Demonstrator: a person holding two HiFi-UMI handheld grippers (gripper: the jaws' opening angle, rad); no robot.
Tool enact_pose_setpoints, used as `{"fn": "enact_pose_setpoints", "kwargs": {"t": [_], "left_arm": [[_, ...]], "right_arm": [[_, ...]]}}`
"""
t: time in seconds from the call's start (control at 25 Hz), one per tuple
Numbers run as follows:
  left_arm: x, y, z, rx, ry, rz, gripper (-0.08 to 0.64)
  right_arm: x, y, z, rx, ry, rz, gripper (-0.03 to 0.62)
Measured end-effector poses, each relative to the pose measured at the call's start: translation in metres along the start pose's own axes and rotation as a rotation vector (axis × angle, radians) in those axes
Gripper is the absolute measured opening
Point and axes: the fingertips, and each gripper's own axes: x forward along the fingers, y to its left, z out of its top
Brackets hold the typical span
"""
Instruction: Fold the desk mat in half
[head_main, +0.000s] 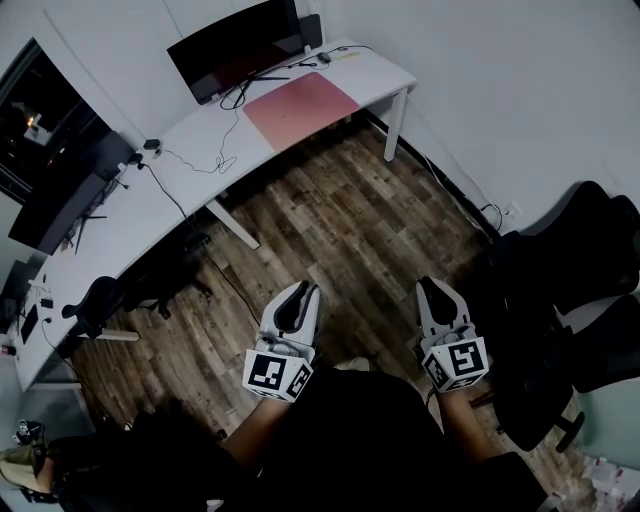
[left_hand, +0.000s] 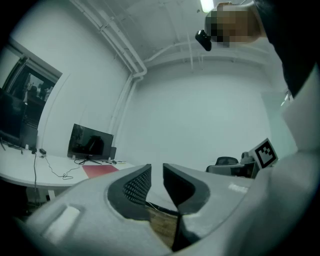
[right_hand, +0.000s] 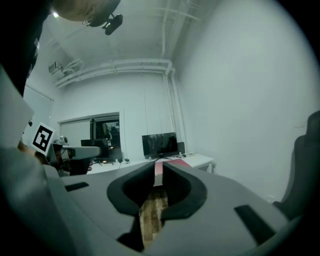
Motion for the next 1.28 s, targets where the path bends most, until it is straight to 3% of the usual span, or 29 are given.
{"fn": "enact_pose_setpoints", "kwargs": {"t": [0.16,0.2,0.28,0.68,0.92,1.28], "left_arm": [[-0.003,0.008,-0.010,-0.014,0.029,0.030,0.213],[-0.005,0.010,-0.011,-0.007,0.034,0.041,0.227],[-0.007,0.011,-0.012,0.006,0.038,0.048,0.243],[0.001,0.006,-0.034,-0.037,0.108,0.035,0.245],[0.030,0.009,-0.046,-0.043,0.125,-0.055,0.245],[0.091,0.079,-0.041,-0.062,0.090,0.004,0.245]], "right_arm": [[-0.001,-0.002,-0.024,0.017,0.078,0.009,0.198],[-0.004,-0.005,-0.029,0.018,0.095,-0.009,0.258],[-0.012,-0.012,-0.035,0.032,0.098,-0.043,0.298],[-0.019,-0.021,-0.050,0.062,0.120,-0.046,0.298],[0.001,-0.020,-0.065,0.081,0.160,-0.047,0.298],[0.064,-0.062,-0.040,0.029,0.131,-0.152,0.296]]}}
